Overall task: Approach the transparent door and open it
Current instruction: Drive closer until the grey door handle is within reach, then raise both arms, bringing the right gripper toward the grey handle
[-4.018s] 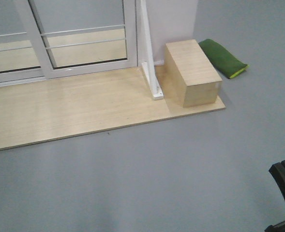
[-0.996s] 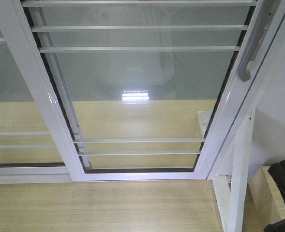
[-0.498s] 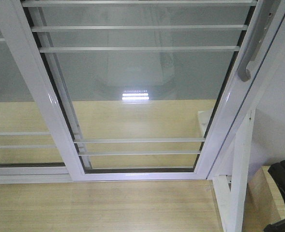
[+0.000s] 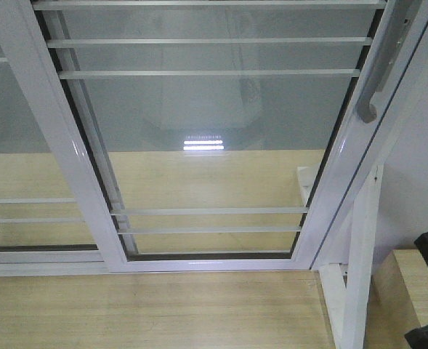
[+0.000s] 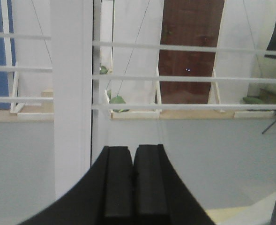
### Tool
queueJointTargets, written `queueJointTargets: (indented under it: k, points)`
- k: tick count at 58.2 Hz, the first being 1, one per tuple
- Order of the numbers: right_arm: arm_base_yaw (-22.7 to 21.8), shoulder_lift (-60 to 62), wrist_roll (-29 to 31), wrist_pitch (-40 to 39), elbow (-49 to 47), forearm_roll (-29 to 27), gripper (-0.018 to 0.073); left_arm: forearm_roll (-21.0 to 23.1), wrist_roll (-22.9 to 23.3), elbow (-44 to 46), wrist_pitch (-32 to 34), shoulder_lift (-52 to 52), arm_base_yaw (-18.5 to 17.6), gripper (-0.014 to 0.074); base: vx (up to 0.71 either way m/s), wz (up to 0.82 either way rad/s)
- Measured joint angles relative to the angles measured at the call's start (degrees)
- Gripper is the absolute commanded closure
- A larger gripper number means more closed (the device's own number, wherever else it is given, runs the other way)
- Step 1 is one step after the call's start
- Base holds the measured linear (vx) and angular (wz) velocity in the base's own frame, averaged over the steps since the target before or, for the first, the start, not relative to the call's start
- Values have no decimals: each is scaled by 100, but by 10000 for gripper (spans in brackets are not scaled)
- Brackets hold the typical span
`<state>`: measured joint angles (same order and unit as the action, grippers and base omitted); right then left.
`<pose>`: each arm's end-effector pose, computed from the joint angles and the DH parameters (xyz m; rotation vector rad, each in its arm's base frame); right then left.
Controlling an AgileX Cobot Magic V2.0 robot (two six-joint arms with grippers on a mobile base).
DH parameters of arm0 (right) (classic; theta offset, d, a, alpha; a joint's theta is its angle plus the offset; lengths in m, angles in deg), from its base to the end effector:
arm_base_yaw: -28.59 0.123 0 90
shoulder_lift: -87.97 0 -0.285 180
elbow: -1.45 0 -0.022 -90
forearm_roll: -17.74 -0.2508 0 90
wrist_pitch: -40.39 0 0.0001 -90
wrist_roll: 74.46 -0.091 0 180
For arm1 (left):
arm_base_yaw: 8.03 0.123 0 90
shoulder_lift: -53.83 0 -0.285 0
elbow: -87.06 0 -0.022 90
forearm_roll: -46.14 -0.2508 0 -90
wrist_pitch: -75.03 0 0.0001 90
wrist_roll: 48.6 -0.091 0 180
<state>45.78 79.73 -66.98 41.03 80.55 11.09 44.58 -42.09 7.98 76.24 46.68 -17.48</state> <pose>0.0558 0.0174 0.2006 -0.2422 1.5207 0.2280 0.0559 -0.0094 0.2047 0.0588 1.4860 -0.2038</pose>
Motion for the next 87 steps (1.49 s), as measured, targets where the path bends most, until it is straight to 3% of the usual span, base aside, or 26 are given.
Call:
queueJointTargets:
  k: [9, 21, 36, 50, 63, 76, 87]
  points:
    - [0, 0, 153, -312, -29, 0, 564, 0, 0, 0, 176, 0, 0, 603, 0, 0]
    - [0, -428, 299, 143, -1003, -5, 564, 0, -18, 88, 356, -334, 0, 603, 0, 0]
    - [0, -2329, 300, 337, -2485, 3, 564, 0, -301, 1139, 540, -2105, 0, 603, 0, 0]
    - [0, -4302, 303, 63, -3365, 3, 564, 0, -316, 1954, 1248, -4037, 0, 603, 0, 0]
    - [0, -5421, 303, -928, -3552, 3, 564, 0, -316, 2732, 1716, -5501, 0, 603, 0, 0]
    - [0, -5904, 303, -1142, -3552, 3, 550, 0, -300, 2851, 2148, -6076, 0, 594, 0, 0]
    - [0, -5953, 319, -1222, -3552, 3, 430, 0, -300, 2851, 2357, -6174, 0, 526, 0, 0]
